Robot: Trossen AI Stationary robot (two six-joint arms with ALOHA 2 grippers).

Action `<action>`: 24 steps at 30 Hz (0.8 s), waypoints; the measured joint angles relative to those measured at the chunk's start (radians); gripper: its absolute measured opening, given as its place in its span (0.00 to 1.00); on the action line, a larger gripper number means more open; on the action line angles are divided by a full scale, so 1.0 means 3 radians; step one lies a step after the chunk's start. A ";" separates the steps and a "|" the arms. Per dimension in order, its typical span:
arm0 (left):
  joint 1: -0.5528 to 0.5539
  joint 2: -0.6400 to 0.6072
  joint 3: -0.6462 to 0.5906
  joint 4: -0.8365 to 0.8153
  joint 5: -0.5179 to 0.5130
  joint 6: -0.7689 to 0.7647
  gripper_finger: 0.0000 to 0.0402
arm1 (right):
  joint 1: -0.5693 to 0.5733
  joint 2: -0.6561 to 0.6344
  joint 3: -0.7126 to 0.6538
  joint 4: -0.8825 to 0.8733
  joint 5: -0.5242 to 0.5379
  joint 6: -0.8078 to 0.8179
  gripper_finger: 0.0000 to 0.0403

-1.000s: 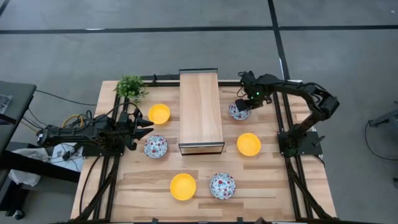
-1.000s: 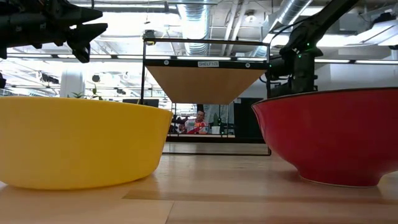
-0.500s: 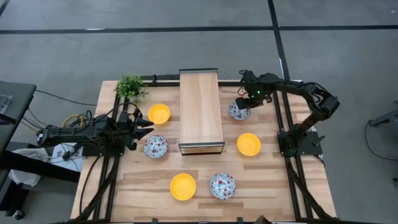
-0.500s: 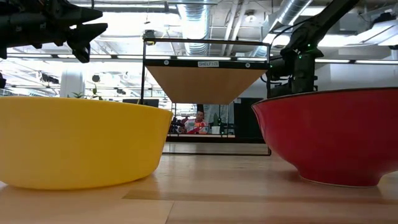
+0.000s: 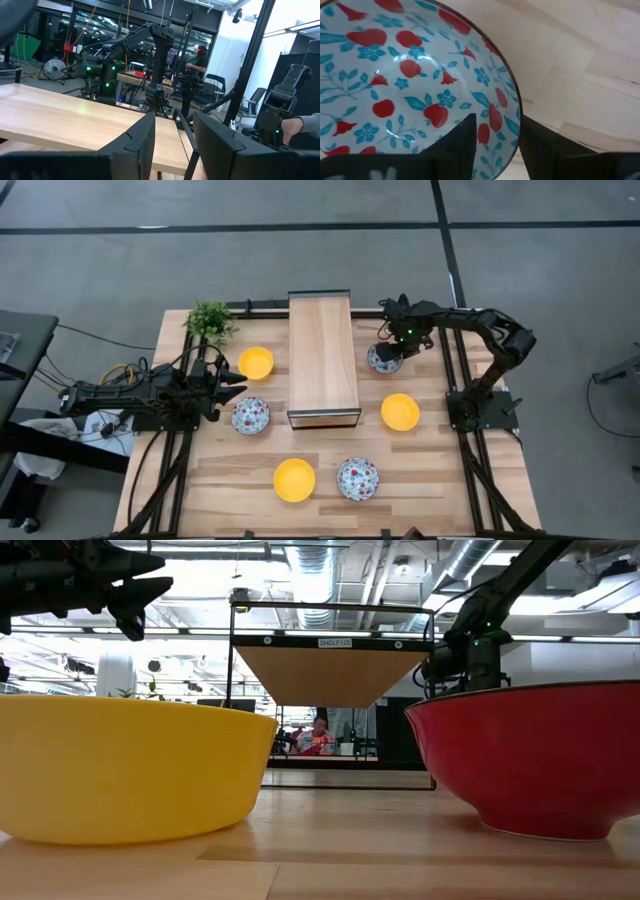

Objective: Pick & Place Mini bowls
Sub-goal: Put the top right white patterned bowl on the shelf

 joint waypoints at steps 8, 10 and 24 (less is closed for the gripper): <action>0.0000 0.0000 0.0000 0.0009 0.0000 0.0003 0.33 | -0.0007 -0.0035 -0.0001 -0.0014 0.0002 -0.0011 0.22; 0.0000 0.0000 0.0000 0.0008 0.0000 0.0004 0.33 | -0.0006 -0.0036 -0.0001 -0.0003 0.0003 -0.0022 0.20; 0.0000 0.0000 0.0000 0.0008 0.0000 0.0010 0.33 | -0.0009 -0.0054 0.0025 -0.0035 -0.0059 -0.0024 0.03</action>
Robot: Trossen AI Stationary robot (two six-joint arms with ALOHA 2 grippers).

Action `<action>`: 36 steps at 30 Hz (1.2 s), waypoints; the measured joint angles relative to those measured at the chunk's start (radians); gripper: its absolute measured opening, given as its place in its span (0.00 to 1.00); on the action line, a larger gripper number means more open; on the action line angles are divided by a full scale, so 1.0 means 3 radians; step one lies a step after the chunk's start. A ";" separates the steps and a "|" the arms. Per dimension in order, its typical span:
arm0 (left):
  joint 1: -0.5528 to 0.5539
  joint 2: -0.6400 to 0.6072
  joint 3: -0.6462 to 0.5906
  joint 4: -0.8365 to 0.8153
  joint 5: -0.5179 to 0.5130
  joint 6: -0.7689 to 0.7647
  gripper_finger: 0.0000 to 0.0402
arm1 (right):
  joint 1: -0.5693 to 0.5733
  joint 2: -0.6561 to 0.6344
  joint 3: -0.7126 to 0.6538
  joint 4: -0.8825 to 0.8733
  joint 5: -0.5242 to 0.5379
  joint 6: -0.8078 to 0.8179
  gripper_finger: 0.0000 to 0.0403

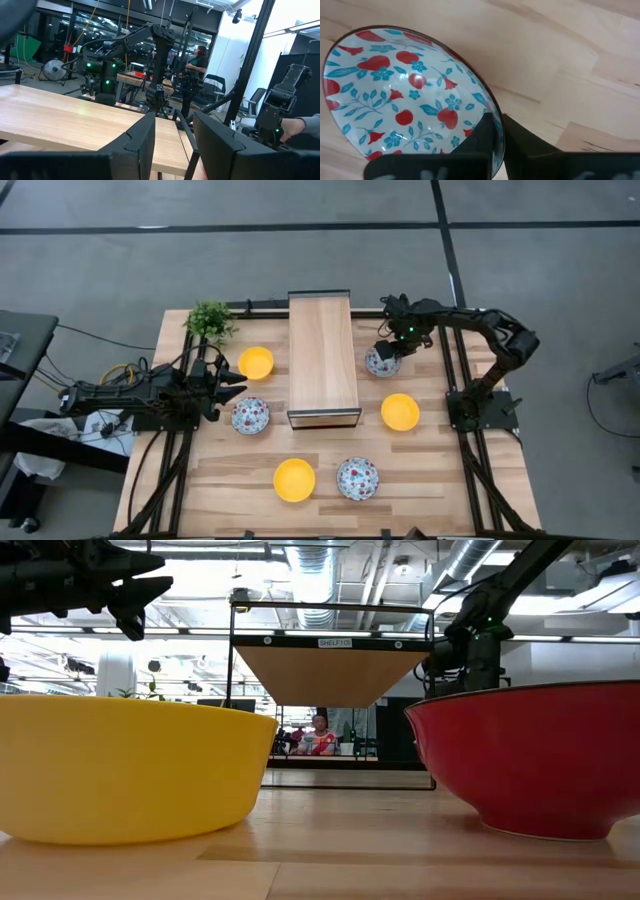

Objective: Pick & Place Mini bowls
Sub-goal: Put the top right white patterned bowl on the shelf

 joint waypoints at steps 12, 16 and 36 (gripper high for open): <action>0.0000 0.0000 0.0000 0.0000 0.0000 0.0000 0.33 | -0.0001 0.0026 0.0738 -0.1173 0.0169 -0.0673 0.01; 0.0000 0.0000 0.0000 0.0000 0.0000 0.0000 0.33 | 0.0000 0.0024 0.1193 -0.1772 0.0166 -0.1007 0.00; 0.0000 0.0006 0.0000 -0.0002 0.0000 0.0000 0.33 | 0.1118 -0.0046 0.2906 -0.2254 -0.0498 -0.0434 0.00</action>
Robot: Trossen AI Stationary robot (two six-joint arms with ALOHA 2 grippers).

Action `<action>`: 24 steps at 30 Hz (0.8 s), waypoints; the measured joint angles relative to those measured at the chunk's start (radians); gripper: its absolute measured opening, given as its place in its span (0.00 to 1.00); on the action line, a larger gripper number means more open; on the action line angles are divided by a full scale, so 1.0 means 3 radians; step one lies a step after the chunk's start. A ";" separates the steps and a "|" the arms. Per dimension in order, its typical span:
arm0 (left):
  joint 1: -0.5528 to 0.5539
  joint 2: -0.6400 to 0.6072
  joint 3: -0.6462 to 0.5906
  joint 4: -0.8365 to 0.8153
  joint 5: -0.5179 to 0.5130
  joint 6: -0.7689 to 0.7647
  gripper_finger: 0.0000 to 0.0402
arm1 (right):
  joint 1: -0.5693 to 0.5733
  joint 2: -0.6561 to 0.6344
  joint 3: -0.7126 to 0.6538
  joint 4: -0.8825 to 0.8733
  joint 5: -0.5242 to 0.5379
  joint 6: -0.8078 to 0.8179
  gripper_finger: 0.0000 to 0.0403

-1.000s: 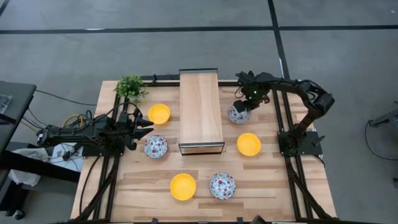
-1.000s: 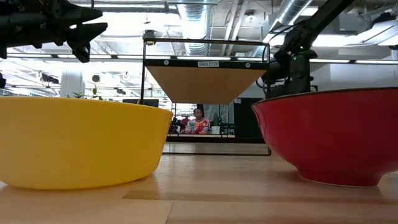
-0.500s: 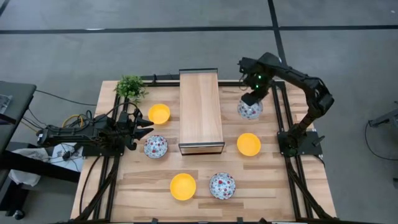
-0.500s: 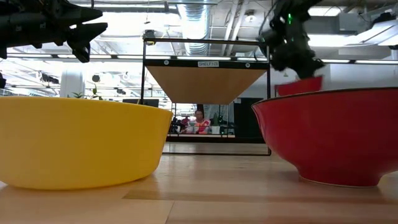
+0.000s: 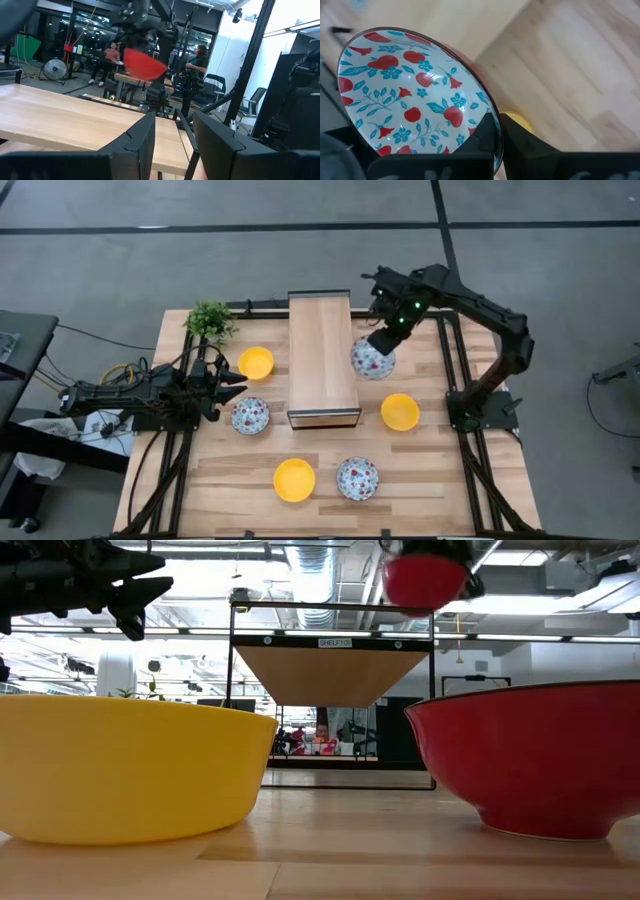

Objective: Pick & Place Mini bowls
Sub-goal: Put the top right white patterned bowl on the shelf

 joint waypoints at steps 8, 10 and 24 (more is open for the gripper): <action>0.0000 0.0000 0.0000 0.0000 0.0000 0.0001 0.33 | 0.0654 0.0000 0.0201 -0.0001 -0.0003 0.0434 0.00; 0.0000 0.0000 0.0000 0.0000 0.0000 0.0000 0.33 | 0.0803 0.0000 0.0206 0.0000 -0.0003 0.0523 0.00; 0.0000 0.0000 0.0000 0.0000 0.0000 0.0000 0.33 | 0.1440 0.0075 0.0209 0.0051 0.0039 0.1132 0.00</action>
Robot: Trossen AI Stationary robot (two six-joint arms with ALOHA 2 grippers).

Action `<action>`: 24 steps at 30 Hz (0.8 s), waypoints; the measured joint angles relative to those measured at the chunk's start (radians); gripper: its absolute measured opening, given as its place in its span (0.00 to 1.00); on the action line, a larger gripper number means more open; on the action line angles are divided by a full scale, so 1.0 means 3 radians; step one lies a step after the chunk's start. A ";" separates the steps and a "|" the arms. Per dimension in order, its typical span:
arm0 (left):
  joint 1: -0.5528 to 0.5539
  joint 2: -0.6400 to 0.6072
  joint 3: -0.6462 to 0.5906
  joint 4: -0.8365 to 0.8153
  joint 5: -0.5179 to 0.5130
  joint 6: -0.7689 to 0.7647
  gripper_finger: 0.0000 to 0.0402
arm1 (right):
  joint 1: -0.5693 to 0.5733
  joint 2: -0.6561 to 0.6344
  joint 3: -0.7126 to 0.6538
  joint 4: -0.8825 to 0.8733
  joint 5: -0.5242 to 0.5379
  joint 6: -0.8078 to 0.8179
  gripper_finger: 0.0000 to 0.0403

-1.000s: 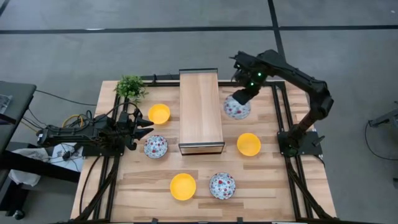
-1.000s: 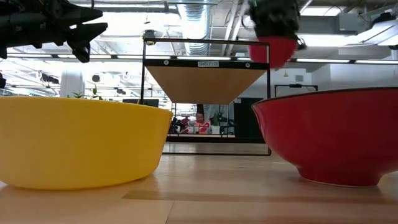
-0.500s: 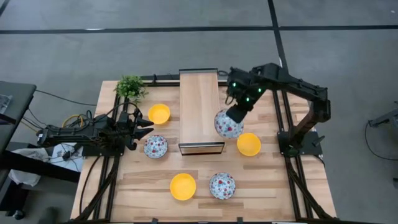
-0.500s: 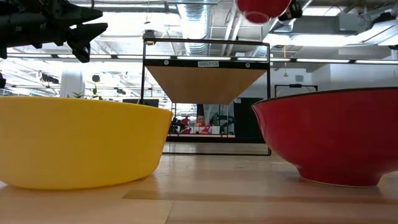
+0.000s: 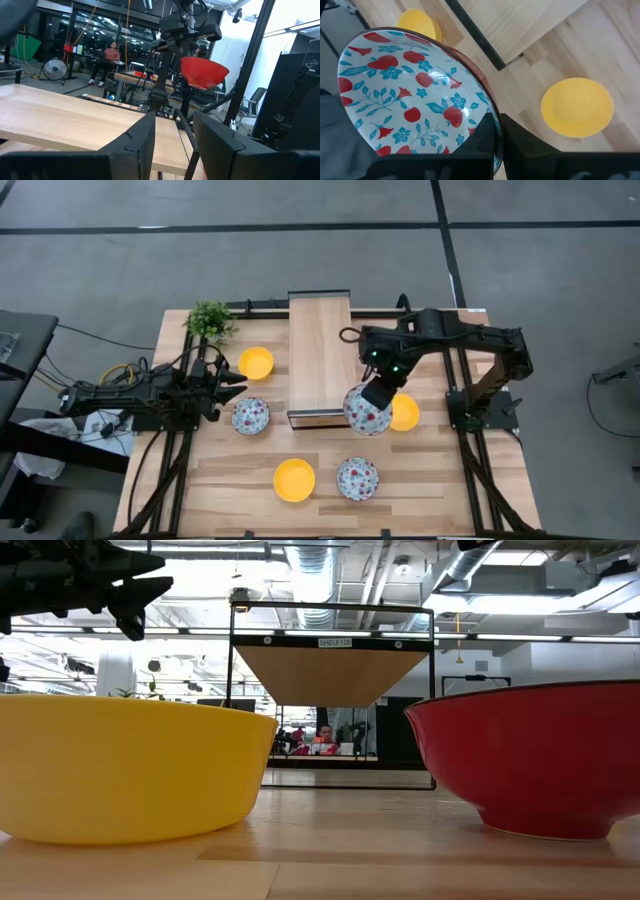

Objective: Pick & Place Mini bowls
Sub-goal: Put the top right white patterned bowl on the shelf

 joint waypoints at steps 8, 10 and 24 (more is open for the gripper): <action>-0.0001 0.0055 0.0000 0.0003 0.0001 -0.0010 0.33 | -0.0063 0.0139 0.0015 0.0135 -0.0100 0.0319 0.00; -0.0001 0.0082 0.0000 0.0009 0.0000 -0.0011 0.33 | -0.0105 0.0189 0.0056 0.0183 -0.0174 0.0403 0.00; -0.0004 0.0243 -0.0004 0.0012 0.0002 -0.0011 0.33 | -0.0419 0.1056 0.1229 -0.0058 -0.0271 0.0030 0.00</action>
